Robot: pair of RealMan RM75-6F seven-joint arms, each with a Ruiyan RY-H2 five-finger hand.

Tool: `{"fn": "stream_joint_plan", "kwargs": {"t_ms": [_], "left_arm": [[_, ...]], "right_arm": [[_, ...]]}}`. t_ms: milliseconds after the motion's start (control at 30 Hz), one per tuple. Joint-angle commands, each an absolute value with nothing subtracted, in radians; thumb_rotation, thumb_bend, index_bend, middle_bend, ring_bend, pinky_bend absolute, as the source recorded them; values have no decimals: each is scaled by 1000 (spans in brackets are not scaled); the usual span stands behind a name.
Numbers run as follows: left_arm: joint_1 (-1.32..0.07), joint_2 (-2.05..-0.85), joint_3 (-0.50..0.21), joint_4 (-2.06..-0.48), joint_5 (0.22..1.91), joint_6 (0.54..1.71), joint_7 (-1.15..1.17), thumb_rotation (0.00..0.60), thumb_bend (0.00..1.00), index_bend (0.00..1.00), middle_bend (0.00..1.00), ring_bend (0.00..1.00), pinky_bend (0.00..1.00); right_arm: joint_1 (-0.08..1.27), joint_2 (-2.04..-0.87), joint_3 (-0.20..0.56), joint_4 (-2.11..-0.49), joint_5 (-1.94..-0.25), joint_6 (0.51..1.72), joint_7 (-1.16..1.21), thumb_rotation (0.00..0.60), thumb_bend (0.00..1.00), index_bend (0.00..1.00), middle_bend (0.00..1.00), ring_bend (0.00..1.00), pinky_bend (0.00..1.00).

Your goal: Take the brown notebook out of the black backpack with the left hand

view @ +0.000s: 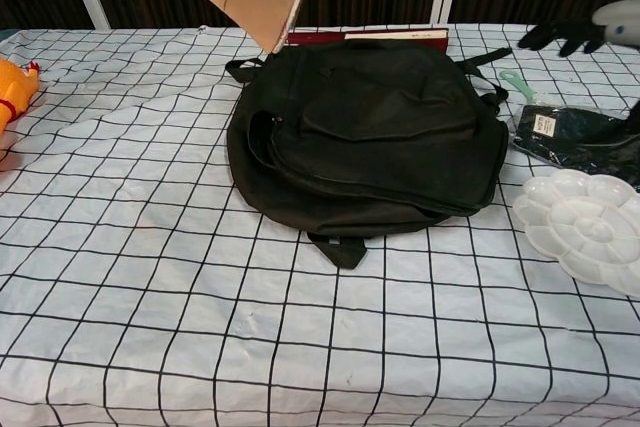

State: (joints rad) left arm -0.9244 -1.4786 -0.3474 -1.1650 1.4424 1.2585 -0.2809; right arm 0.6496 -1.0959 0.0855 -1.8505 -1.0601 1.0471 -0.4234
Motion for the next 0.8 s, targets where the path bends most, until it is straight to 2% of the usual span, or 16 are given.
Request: {"fn": "stream_joint_plan", "kwargs": {"t_ms": [33, 233, 433, 567, 700, 800], "left_arm": [[-988, -1572, -367, -1059, 1421, 1215, -326, 600, 490, 590, 682, 391, 356], [-1094, -1761, -387, -806, 1418, 1202, -410, 600, 490, 591, 678, 391, 360], [-1155, -1920, -348, -549, 1464, 1250, -515, 600, 489, 588, 668, 389, 361], [-1151, -1991, -320, -457, 1482, 1303, -609, 600, 487, 585, 662, 380, 364], [-1126, -2015, -307, -449, 1477, 1318, -718, 600, 481, 578, 652, 370, 367], [-1089, -2013, -269, -450, 1500, 1348, -754, 600, 481, 574, 650, 366, 367]], "right_arm": [[616, -1056, 84, -1834, -1052, 1068, -387, 600, 157, 59, 54, 114, 130], [583, -1009, 85, -1837, -1070, 1096, -359, 600, 157, 59, 54, 113, 129], [568, -981, 88, -1864, -1073, 1104, -364, 600, 157, 59, 54, 114, 129], [561, -974, 91, -1874, -1067, 1107, -370, 600, 158, 59, 54, 114, 129], [561, -976, 95, -1879, -1061, 1105, -378, 600, 157, 59, 56, 114, 129], [562, -982, 98, -1883, -1061, 1103, -384, 600, 157, 58, 56, 114, 129]]}}
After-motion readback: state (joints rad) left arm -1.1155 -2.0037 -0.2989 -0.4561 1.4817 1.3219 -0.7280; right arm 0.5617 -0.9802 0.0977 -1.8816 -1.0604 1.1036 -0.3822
